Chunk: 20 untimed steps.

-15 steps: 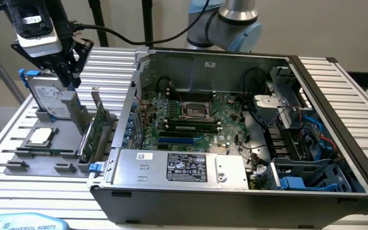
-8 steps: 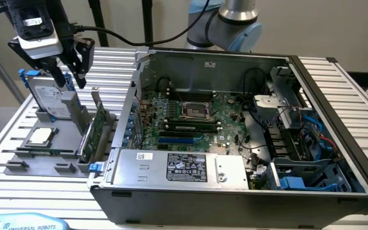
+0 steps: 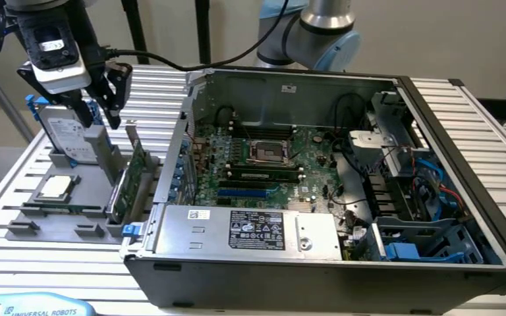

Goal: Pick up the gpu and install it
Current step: 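Pick up the gpu and move the gpu toward the slot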

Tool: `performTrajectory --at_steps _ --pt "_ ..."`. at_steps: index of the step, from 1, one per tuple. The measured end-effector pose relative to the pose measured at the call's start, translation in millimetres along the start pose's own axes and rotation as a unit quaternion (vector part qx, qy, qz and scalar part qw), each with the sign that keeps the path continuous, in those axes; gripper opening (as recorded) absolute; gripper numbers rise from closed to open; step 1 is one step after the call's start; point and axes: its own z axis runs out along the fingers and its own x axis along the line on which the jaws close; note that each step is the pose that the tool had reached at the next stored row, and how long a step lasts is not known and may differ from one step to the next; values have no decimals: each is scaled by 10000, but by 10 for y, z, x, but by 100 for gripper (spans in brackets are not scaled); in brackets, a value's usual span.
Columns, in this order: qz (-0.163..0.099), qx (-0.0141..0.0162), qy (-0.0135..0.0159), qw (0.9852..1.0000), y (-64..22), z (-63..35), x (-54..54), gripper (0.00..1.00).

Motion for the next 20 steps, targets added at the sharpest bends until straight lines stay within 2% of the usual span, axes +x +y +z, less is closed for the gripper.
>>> performTrajectory --at_steps 20 --pt "0 0 0 10000 -27 362 30 48"
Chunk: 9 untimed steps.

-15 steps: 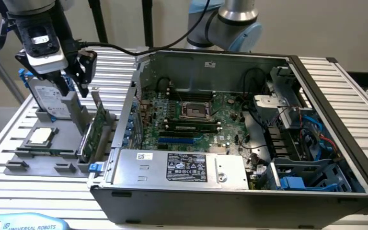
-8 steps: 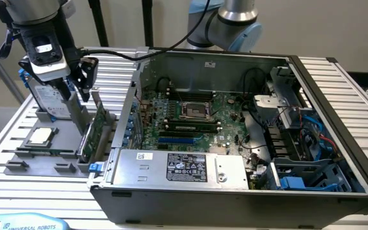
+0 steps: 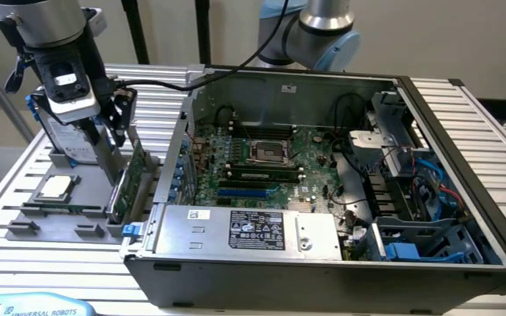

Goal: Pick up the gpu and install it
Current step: 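Pick up the gpu and move the gpu toward the slot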

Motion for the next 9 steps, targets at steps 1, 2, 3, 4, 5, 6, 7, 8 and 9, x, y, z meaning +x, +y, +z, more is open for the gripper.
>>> performTrajectory --at_steps 1,2,3,4,5,6,7,8,9 --pt "0 0 0 10000 -2 18 1 48" --pt "0 0 0 10000 -3 35 2 48" --pt "0 0 0 10000 -5 54 4 48" --pt "1 0 0 10000 -7 72 5 48" --pt "0 0 0 10000 -10 90 5 48" --pt "0 0 -1 10000 -12 109 5 48" --pt "0 0 -2 10000 -14 126 6 48" --pt "0 -1 -6 10000 -16 145 6 48" --pt "0 -1 -10 10000 -19 162 6 48"
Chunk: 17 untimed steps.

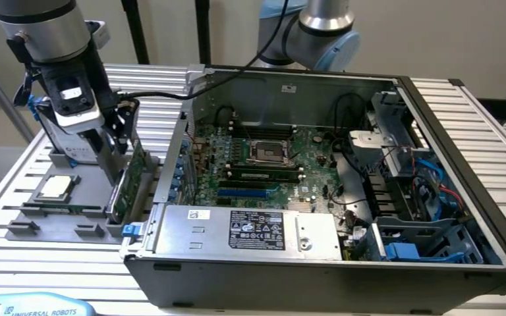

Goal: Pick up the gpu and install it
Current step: 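Pick up the gpu and move the gpu toward the slot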

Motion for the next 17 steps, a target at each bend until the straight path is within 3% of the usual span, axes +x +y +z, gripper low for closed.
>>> performTrajectory --at_steps 10,17 --pt "-3 -4 -46 10000 -45 180 3 48" --pt "-4 -6 -81 10000 -126 296 2 48"
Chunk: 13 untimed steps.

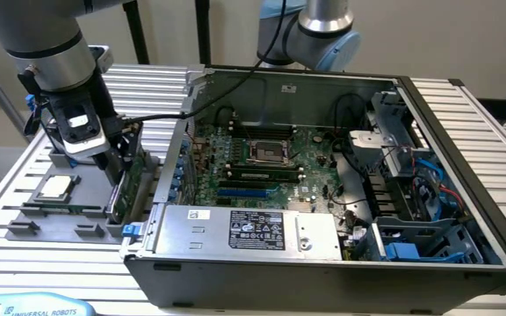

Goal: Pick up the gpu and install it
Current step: 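Pick up the gpu and move the gpu toward the slot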

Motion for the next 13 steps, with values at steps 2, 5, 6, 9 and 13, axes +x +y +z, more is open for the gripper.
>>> performTrajectory --at_steps 2,5,6,9,13 --pt "-1 -2 -16 10000 -13 34 0 48" --pt "-1 -2 -24 10000 -17 87 0 48" --pt "-1 -2 -25 10000 -18 105 -1 48" --pt "-1 -2 -29 10000 -21 161 -7 48" --pt "-1 -2 -36 10000 -24 233 -9 48"
